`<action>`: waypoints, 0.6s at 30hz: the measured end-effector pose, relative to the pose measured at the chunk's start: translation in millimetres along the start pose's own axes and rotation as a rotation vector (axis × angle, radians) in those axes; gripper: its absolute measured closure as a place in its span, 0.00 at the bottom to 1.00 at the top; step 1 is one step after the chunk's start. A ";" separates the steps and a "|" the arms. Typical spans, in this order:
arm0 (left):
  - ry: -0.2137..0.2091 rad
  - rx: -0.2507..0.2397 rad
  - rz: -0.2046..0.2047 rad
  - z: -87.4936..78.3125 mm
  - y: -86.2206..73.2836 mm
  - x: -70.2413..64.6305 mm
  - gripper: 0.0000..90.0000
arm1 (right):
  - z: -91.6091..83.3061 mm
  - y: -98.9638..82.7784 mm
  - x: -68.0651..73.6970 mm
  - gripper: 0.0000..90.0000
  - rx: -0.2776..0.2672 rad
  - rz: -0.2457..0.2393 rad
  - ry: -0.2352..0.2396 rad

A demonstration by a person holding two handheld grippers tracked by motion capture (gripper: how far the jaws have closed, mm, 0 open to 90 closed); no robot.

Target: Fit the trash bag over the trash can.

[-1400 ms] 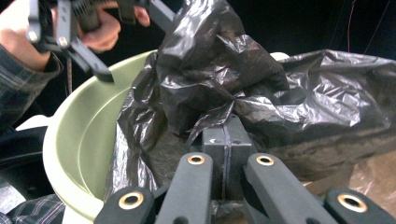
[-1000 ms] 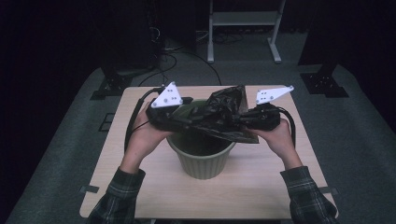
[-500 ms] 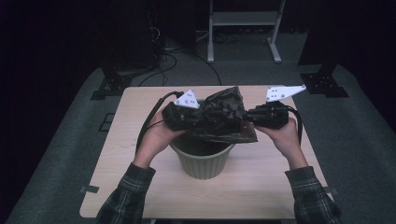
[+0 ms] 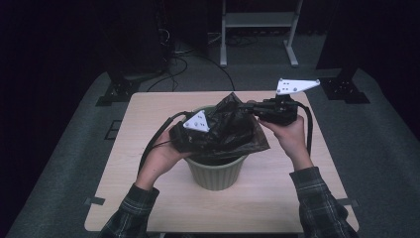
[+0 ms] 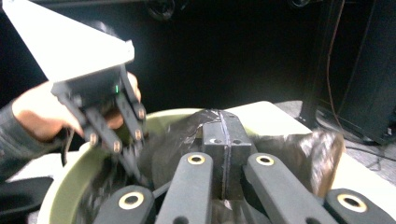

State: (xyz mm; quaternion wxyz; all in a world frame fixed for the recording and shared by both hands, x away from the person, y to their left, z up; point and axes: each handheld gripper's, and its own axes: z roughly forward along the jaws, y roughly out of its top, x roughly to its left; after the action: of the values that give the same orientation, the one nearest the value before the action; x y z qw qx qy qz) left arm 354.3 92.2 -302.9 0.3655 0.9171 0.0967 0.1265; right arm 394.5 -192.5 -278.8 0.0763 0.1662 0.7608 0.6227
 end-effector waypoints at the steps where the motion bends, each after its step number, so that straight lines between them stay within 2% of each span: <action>1: -0.002 0.003 0.006 3.3 0.6 -1.6 0.95 | 1.8 1.8 -0.4 1.00 -0.002 0.000 0.004; 2: 0.003 0.001 0.008 4.7 0.8 -2.5 0.90 | 5.4 4.4 -0.4 1.00 -0.009 -0.003 0.009; 3: 0.022 -0.008 0.008 5.6 0.8 -3.1 0.80 | 7.1 5.2 -0.4 1.00 -0.007 -0.003 0.015; 4: 0.051 -0.028 0.005 4.7 0.6 -2.6 0.63 | 9.4 5.9 0.1 1.00 -0.004 -0.003 0.019; 5: 0.078 -0.054 0.002 1.8 -0.2 -1.5 0.53 | 11.4 6.0 0.6 1.00 -0.001 -0.004 0.023; 8: 0.130 -0.139 -0.023 -13.0 -1.4 4.6 0.35 | 17.4 4.3 2.0 1.00 0.022 -0.008 0.037; 11: 0.146 -0.172 -0.027 -25.4 3.1 9.4 0.33 | 22.6 2.2 2.8 1.00 0.044 -0.010 0.045; 14: 0.128 -0.186 -0.026 -27.6 11.4 11.4 0.36 | 28.9 1.6 3.9 1.00 0.053 -0.014 0.049; 18: 0.069 -0.205 -0.056 -18.3 23.3 11.8 0.42 | 34.5 2.9 6.3 1.00 0.057 -0.023 0.048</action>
State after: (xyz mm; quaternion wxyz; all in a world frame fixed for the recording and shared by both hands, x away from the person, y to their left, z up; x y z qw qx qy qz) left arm 362.0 90.6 -272.0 0.4570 0.8670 0.1214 0.1570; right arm 400.3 -157.9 -282.7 0.0602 0.1445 0.7817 0.6037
